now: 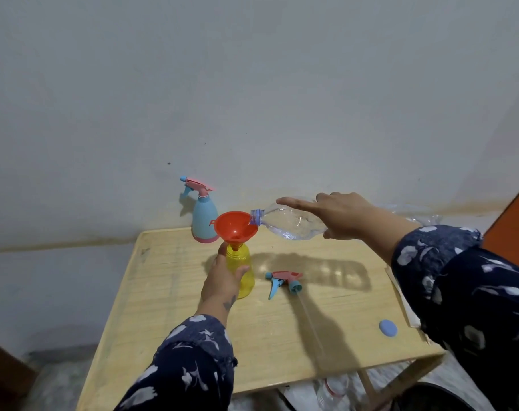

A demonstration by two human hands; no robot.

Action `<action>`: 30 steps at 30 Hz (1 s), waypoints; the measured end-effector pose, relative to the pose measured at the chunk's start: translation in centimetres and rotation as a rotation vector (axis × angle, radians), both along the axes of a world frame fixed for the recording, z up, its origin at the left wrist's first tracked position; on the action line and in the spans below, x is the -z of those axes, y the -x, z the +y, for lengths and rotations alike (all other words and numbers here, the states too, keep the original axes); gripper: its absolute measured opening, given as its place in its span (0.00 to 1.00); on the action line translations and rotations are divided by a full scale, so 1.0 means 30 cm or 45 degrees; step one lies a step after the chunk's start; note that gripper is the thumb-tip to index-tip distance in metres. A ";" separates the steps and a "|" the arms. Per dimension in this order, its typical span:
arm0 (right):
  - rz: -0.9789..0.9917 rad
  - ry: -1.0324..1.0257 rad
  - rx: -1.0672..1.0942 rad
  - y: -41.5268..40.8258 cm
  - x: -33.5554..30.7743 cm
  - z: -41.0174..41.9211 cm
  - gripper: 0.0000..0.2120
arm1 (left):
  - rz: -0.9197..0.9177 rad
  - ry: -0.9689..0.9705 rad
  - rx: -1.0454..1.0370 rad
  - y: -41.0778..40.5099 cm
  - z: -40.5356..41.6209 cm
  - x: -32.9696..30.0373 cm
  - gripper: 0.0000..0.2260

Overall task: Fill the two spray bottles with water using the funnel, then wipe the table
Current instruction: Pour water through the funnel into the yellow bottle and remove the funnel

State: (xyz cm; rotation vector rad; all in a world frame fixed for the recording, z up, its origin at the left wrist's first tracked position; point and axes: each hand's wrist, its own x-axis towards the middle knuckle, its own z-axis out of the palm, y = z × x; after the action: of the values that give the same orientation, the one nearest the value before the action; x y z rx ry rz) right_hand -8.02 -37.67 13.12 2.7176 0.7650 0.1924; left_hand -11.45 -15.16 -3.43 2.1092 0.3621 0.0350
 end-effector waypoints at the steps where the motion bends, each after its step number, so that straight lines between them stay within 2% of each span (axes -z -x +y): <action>1: -0.011 0.003 -0.010 -0.003 0.000 -0.001 0.49 | -0.002 0.002 0.000 -0.001 0.000 0.000 0.30; 21: -0.104 0.026 -0.058 -0.027 -0.023 -0.026 0.47 | -0.021 0.032 -0.021 -0.009 -0.005 0.005 0.29; 27: -0.087 0.017 -0.036 -0.024 -0.011 -0.033 0.48 | 0.013 0.007 -0.014 -0.014 0.000 0.015 0.30; 30: -0.003 -0.044 0.009 -0.012 0.007 -0.035 0.49 | 0.011 0.012 -0.007 -0.012 0.003 0.016 0.30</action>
State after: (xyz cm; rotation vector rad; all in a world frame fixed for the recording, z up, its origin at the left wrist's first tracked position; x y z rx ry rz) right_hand -7.65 -38.72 12.92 2.7518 0.7579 0.2091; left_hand -11.10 -15.07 -3.92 2.1000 0.3723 0.0271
